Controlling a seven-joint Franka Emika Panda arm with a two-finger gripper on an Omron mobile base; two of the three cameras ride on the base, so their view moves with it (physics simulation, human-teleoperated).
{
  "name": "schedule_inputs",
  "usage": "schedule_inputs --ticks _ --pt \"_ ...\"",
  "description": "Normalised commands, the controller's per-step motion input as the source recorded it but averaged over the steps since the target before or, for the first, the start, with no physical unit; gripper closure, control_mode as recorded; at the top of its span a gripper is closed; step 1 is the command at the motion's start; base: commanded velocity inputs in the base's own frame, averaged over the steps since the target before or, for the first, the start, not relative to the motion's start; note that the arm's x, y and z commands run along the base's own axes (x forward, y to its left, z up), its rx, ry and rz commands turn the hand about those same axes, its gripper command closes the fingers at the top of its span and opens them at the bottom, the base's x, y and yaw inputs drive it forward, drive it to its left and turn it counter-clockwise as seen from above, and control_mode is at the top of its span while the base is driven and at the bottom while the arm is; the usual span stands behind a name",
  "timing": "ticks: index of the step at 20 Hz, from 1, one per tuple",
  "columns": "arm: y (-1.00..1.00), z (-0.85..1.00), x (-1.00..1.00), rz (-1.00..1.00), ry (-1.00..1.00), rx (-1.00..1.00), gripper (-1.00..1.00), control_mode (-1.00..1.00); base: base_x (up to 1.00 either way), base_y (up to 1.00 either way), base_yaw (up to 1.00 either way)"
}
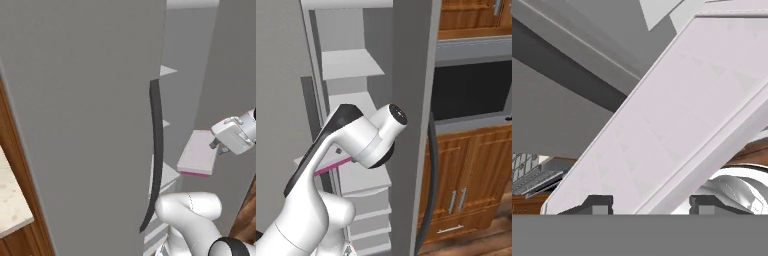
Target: The ice cube tray has been filled with water. Take the tray and place it in the freezer to make ice. Close the freezer door after placing the tray.
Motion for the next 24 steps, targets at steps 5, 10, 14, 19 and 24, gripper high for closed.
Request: schedule_inputs --ticks 5,10,14,19,24 --pt "0.0 0.0 0.0 0.0 0.0 0.0 1.0 1.0 0.0 -0.03 0.26" --pt "0.0 0.0 0.0 0.0 0.0 0.0 1.0 1.0 0.0 -0.07 0.23" --pt "0.0 0.0 0.0 0.0 0.0 0.0 1.0 1.0 -0.02 -0.2 0.2" --pt "0.0 0.0 0.0 0.0 0.0 0.0 1.0 1.0 -0.17 -0.38 0.11" --pt "0.0 0.0 0.0 0.0 0.0 0.0 1.0 1.0 -0.28 -0.51 0.04"
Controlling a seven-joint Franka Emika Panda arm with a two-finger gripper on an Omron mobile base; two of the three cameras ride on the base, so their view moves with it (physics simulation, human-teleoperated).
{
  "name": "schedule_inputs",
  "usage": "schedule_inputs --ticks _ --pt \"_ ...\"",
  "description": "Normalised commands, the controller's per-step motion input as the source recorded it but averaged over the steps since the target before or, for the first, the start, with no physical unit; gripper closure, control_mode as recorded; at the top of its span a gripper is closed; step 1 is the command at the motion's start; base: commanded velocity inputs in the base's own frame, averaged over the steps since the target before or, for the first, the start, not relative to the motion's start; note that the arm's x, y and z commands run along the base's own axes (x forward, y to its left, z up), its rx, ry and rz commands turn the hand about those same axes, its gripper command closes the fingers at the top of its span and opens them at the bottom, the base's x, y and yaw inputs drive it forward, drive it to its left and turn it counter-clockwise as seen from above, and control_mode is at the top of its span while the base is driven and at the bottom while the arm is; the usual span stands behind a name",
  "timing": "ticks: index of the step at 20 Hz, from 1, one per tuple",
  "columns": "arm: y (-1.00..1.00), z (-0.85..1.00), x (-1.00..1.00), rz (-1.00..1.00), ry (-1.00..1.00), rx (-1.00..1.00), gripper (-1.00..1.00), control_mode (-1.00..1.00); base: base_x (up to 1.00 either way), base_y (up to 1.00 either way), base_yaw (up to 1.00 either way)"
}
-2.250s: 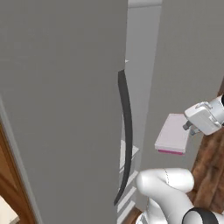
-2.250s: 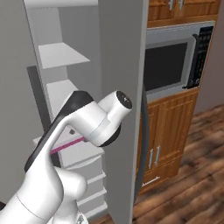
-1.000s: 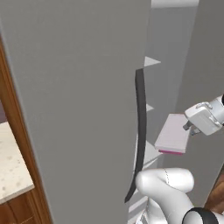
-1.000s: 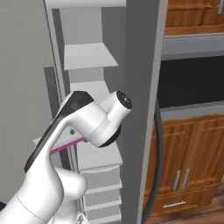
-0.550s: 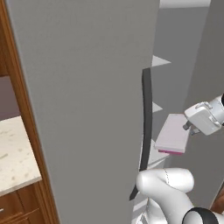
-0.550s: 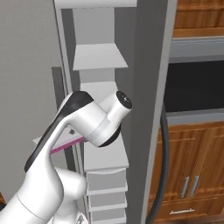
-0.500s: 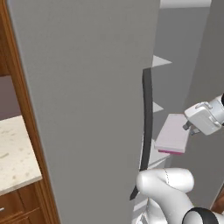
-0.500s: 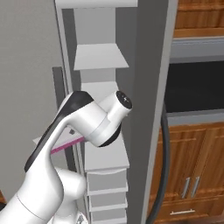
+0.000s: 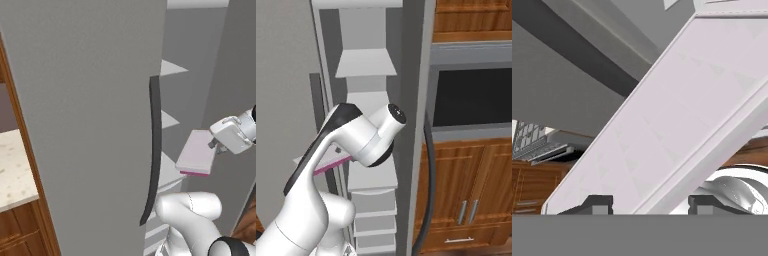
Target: The ice cube tray has been filled with water. Take the tray and place it in the freezer to make ice. Close the freezer door after placing the tray.
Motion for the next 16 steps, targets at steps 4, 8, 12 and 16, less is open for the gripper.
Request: schedule_inputs --ticks 4,8,12,16 --pt "0.0 0.0 0.0 0.0 0.0 0.0 1.0 1.0 -0.2 -0.4 0.01" --pt "0.0 0.0 0.0 0.0 0.0 0.0 1.0 1.0 0.01 -0.01 0.0" --pt "0.0 0.0 0.0 0.0 0.0 0.0 1.0 1.0 0.08 0.0 0.0" --pt "0.0 0.0 0.04 -0.02 0.0 -0.01 1.0 -1.0 0.02 0.0 0.0"
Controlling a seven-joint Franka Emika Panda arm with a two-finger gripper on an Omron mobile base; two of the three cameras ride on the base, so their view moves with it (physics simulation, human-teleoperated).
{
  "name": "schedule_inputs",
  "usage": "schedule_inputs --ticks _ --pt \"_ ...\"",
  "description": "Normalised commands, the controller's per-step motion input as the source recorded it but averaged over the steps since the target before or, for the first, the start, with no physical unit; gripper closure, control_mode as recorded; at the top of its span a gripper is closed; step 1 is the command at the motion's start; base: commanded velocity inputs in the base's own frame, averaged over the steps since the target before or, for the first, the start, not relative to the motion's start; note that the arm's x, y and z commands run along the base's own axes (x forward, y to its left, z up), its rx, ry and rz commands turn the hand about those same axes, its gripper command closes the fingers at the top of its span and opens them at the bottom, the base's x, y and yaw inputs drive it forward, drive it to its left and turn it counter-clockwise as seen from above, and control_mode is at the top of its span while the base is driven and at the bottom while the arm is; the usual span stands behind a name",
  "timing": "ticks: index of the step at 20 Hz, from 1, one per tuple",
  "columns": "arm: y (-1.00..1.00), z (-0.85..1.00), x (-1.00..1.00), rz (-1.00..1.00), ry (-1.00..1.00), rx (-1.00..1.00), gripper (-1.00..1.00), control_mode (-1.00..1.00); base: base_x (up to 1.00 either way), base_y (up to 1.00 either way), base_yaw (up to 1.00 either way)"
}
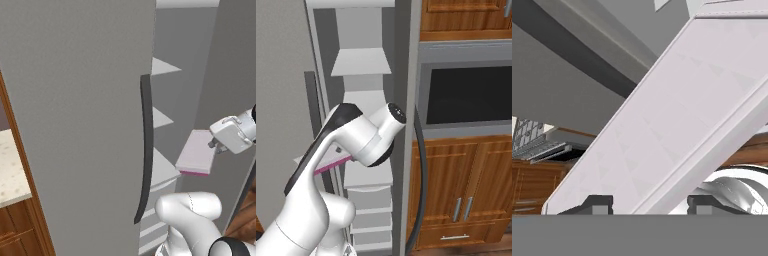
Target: The ice cube tray has been filled with water. Take the tray and place it in the freezer to make ice. Close the freezer door after placing the tray.
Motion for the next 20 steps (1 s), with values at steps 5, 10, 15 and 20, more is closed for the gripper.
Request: schedule_inputs --ticks 5,10,15,20 --pt "0.0 0.0 0.0 -0.09 0.0 0.0 1.0 -1.0 0.0 0.0 0.0" --pt "0.0 0.01 0.0 -0.07 0.0 -0.01 1.0 -1.0 0.0 0.0 0.0" --pt "0.0 0.0 -0.03 0.0 0.0 0.0 1.0 -1.0 0.0 0.0 0.0" --pt "0.0 0.0 -0.07 0.0 0.0 -0.02 1.0 -1.0 0.0 0.0 0.0"
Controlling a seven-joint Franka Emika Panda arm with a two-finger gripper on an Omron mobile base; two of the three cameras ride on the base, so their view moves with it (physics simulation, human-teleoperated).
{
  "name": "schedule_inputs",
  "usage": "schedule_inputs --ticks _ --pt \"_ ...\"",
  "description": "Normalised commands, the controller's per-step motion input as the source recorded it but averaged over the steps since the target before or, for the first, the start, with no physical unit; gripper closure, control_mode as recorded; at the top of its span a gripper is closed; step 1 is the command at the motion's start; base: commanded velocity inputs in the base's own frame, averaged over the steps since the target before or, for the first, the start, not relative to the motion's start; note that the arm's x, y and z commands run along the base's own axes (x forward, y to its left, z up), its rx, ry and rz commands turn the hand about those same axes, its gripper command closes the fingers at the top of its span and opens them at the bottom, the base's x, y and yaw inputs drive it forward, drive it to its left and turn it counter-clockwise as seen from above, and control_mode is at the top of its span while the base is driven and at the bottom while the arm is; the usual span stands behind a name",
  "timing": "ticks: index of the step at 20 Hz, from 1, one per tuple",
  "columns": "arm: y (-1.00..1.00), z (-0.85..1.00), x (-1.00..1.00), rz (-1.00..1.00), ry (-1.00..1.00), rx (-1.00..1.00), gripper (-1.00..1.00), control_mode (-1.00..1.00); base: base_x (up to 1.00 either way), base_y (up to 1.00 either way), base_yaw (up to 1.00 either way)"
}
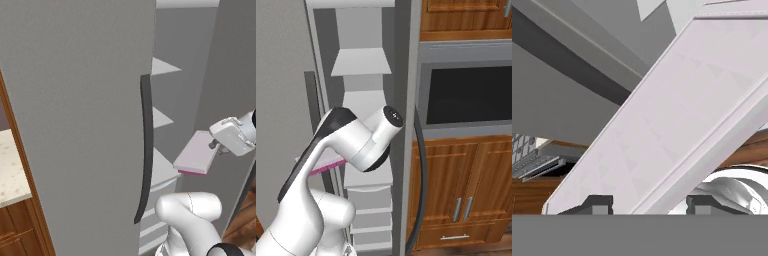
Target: The ice cube tray has been filled with water. Take the tray and place it in the freezer to make ice. Close the freezer door after placing the tray.
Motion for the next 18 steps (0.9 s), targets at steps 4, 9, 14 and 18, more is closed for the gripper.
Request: schedule_inputs --ticks 4,9,14,18 --pt "0.0 0.0 -0.01 -0.02 -0.02 -0.09 1.0 -1.0 0.0 0.0 0.0" --pt "0.02 -0.03 0.0 -0.19 -0.1 -0.08 1.0 -1.0 0.0 0.0 0.0" --pt "0.0 0.0 0.08 -0.26 -0.14 0.0 1.0 -1.0 0.0 0.0 0.0" --pt "0.0 0.0 0.17 -0.27 -0.13 0.0 1.0 -1.0 0.0 0.0 0.0"
